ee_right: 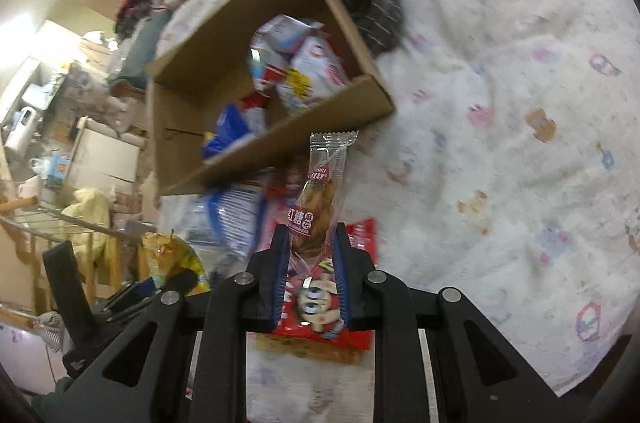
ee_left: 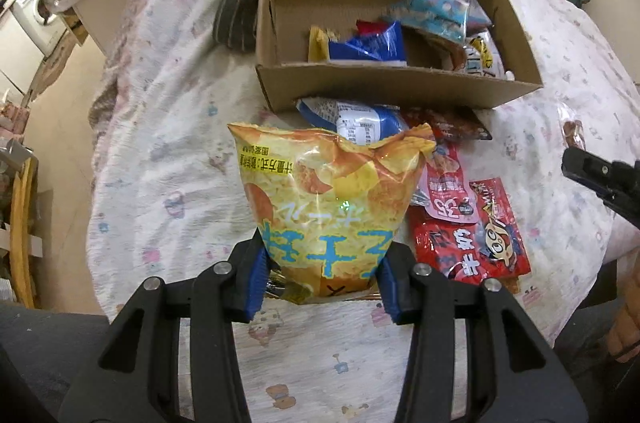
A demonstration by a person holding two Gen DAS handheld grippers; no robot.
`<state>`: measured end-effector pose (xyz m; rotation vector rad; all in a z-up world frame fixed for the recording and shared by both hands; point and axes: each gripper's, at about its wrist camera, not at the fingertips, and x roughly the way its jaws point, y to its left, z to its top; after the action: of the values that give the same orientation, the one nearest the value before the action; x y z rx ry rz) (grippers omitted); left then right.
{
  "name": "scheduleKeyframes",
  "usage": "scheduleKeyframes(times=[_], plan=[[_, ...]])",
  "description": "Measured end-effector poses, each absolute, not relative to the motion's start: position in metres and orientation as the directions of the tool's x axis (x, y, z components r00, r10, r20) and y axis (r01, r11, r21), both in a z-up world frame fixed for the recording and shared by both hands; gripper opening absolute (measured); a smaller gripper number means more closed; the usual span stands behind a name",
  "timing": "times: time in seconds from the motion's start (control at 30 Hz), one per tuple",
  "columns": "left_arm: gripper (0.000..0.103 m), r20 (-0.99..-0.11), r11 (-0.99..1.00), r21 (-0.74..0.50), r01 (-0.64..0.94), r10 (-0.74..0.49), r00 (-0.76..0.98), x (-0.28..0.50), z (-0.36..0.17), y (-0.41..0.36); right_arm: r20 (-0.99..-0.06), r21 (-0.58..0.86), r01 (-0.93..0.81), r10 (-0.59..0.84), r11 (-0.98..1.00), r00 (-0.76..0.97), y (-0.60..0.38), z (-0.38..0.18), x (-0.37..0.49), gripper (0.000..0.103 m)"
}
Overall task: Organize snacks
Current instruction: 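Grasp the clear-wrapped pastry with the right tool while the left tool holds the yellow bag, then carry both snacks over the box and open both tools to release them inside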
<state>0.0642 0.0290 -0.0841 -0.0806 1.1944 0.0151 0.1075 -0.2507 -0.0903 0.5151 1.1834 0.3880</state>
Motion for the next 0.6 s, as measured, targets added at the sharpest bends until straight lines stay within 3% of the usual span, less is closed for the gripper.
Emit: scheduleKeyframes(times=[0.6], plan=[[0.042,-0.890,0.979,-0.109,-0.170,-0.020,0.455,0.083,-0.036,0.058,-0.702,0.590,-0.139,0.591,0.795,0.397,-0.231,-0.056,0.104,0.022]])
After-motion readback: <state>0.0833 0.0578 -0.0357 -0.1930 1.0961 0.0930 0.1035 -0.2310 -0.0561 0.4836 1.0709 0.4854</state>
